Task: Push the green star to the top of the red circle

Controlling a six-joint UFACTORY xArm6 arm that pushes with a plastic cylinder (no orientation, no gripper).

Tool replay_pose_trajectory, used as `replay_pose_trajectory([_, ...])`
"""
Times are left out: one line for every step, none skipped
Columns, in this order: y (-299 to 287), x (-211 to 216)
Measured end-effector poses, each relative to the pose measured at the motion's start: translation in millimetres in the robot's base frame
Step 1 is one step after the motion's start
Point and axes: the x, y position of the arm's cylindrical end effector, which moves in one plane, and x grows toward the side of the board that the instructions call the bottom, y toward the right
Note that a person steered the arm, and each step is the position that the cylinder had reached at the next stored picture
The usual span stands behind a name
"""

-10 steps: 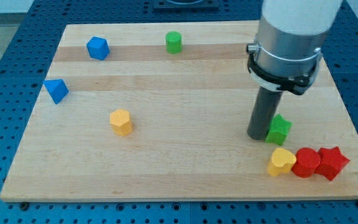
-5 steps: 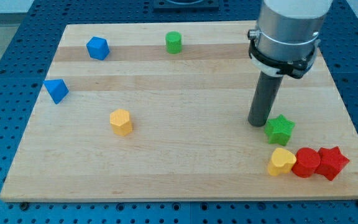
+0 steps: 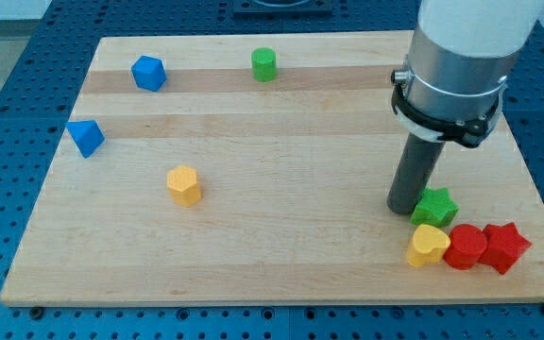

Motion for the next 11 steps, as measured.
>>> replay_pose_trajectory([10.9,-3.7])
replay_pose_trajectory([11.4,-3.7])
replay_pose_trajectory([14.5,-0.1])
replay_pose_trajectory([14.5,-0.1])
replay_pose_trajectory([14.8,-0.1])
replay_pose_trajectory([17.2,1.7])
replay_pose_trajectory([19.6,2.3])
replay_pose_trajectory([20.4,2.3])
replay_pose_trajectory([19.3,2.0])
replay_pose_trajectory([-12.1,-13.7])
replay_pose_trajectory([-55.2,-15.5])
